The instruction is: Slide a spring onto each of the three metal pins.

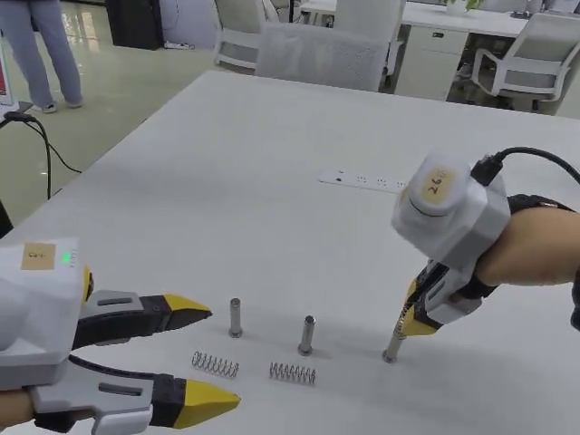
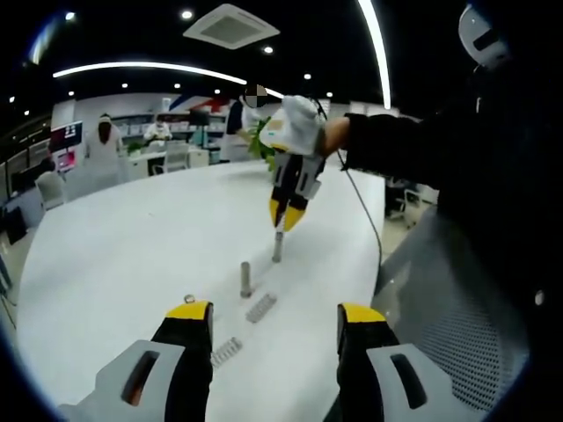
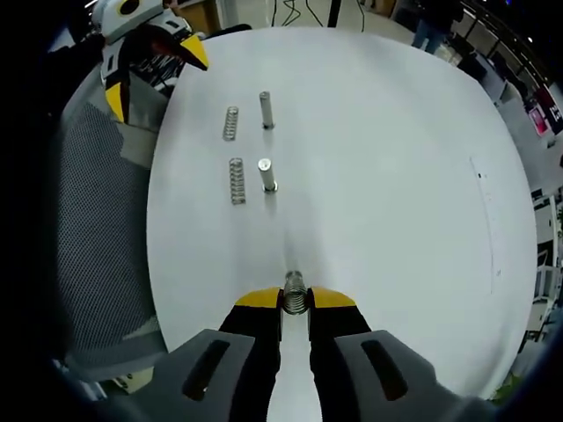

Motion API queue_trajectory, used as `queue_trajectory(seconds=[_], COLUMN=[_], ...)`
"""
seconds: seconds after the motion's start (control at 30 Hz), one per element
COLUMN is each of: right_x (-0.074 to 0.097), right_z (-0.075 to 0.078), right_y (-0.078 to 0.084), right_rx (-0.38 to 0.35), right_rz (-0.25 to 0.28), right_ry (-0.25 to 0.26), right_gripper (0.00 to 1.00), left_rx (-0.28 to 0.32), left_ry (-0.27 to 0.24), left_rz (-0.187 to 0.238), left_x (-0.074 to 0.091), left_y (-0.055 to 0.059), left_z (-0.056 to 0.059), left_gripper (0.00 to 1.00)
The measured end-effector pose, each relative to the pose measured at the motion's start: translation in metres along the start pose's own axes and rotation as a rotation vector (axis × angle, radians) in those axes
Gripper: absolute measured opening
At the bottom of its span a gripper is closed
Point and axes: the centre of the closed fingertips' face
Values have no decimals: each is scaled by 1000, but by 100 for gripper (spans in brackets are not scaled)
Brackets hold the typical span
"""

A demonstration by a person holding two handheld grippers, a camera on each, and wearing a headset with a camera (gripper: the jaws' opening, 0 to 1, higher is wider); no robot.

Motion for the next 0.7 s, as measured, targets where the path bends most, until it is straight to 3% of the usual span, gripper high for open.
queue_trajectory(seconds=[0.7], right_x=[-28], right_z=[-8], right_y=[11], right_rx=[-6], right_rz=[-51], right_ry=[-17], right_gripper=[8], left_rx=[1], left_ry=[6], left_rz=[-6], left_x=[1], left_y=[1], left_z=[1], left_gripper=[51])
Point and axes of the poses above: the centre of the closed fingertips' face, and the gripper's own axes: x roughly backward along the fingers, z roughly to its right, y roughly out of its underside, and after that the axes turned 6 degrees about z, right-handed
